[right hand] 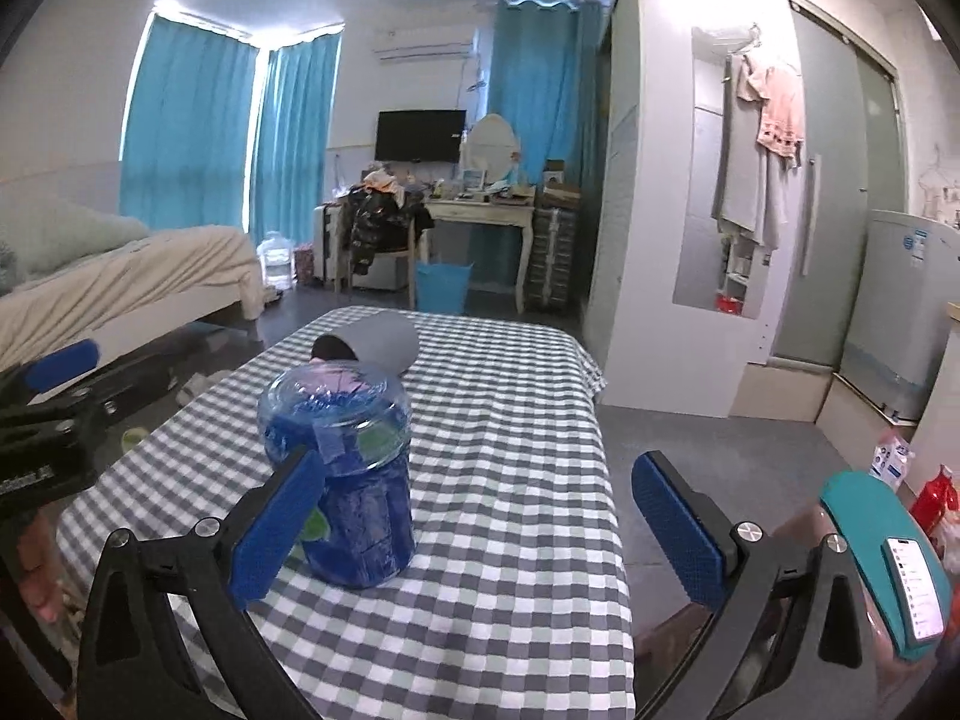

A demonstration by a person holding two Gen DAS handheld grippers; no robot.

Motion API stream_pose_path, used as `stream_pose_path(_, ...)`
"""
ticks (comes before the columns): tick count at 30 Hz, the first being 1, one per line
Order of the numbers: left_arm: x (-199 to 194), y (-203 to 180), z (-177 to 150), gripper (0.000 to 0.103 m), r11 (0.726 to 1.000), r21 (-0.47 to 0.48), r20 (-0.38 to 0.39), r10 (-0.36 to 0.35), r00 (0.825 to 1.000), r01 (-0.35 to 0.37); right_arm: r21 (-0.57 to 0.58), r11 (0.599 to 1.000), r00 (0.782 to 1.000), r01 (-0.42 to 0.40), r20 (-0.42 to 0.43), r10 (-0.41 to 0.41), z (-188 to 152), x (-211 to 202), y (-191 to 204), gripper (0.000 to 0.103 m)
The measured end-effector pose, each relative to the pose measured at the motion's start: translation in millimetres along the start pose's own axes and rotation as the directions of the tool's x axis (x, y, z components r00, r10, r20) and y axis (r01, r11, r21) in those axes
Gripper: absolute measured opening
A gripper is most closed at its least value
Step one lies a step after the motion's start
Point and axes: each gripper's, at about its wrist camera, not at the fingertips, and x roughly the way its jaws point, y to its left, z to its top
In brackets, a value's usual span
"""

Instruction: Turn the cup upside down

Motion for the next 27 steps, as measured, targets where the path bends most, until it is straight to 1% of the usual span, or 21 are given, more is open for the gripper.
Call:
stream_pose_path(2, -2.4, 2.0, -0.7, 0.103, 1.000, -0.005, 0.002, -0.016, 1.000, 0.016, 0.001, 1.000, 1.000, -0.002, 0.003, 0.002, 1.0, -0.8, 1.3, 0.103)
stream_pose_path(6, -4.3, 2.1, -3.6, 0.103, 1.000, 0.010, 0.006, 0.001, 1.000, -0.001, 0.001, 1.000, 1.000, -0.005, 0.008, 0.005, 2.5, 0.4, 4.5, 0.103)
stream_pose_path(12, -3.7, 1.2, -3.8, 0.103, 1.000, -0.001, 0.003, 0.018, 1.000, -0.018, 0.006, 1.000, 1.000, -0.002, 0.014, 0.002, 3.6, 0.3, 6.5, 0.103)
stream_pose_path(17, -2.6, -1.6, -3.7, 0.103, 1.000, 0.008, 0.000, 0.016, 1.000, -0.016, 0.023, 1.000, 1.000, 0.002, 0.011, -0.002, 4.3, 0.7, 2.1, 0.103)
stream_pose_path(27, -2.2, -1.6, -3.9, 0.103, 1.000, 0.008, -0.008, 0.018, 1.000, -0.018, 0.019, 1.000, 1.000, 0.004, 0.012, -0.005, 4.0, -0.5, 0.7, 0.103)
